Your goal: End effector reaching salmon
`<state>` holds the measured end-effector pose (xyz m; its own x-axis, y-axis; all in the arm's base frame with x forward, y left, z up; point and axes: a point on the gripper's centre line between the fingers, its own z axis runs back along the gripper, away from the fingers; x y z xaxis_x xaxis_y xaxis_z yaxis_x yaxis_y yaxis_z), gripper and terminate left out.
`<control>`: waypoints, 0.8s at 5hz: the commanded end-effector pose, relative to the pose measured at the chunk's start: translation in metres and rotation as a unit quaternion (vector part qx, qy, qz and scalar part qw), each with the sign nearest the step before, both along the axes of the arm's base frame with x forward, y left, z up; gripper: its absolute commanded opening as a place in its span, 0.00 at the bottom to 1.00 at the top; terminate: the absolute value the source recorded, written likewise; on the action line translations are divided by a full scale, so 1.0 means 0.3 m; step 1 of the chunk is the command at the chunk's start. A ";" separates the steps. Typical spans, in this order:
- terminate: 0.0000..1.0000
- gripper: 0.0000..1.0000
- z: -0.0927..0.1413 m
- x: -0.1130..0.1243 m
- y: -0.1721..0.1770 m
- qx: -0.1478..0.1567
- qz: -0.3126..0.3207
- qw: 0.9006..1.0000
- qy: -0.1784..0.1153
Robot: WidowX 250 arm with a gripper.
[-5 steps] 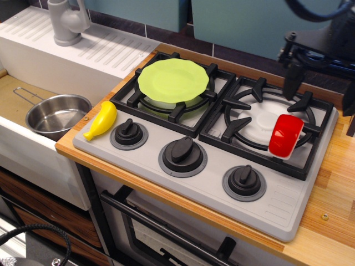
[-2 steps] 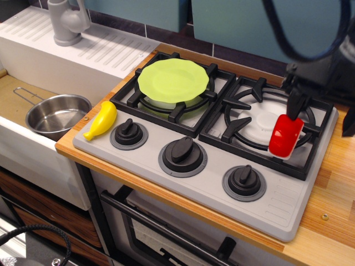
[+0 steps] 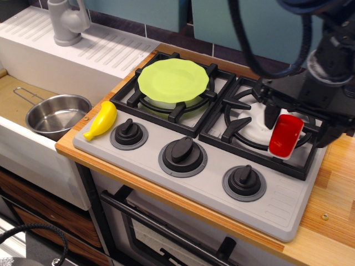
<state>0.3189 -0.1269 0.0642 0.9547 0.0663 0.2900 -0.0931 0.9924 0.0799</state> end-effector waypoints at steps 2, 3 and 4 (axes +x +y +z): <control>0.00 1.00 0.069 0.042 0.048 -0.018 -0.015 0.999 -0.031; 0.00 1.00 0.016 0.054 0.032 -0.025 -0.012 0.998 -0.048; 0.00 1.00 -0.001 0.054 0.019 -0.031 -0.008 0.998 -0.050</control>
<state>0.3302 -0.1176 0.0539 0.9323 0.0739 0.3540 -0.0874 0.9959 0.0220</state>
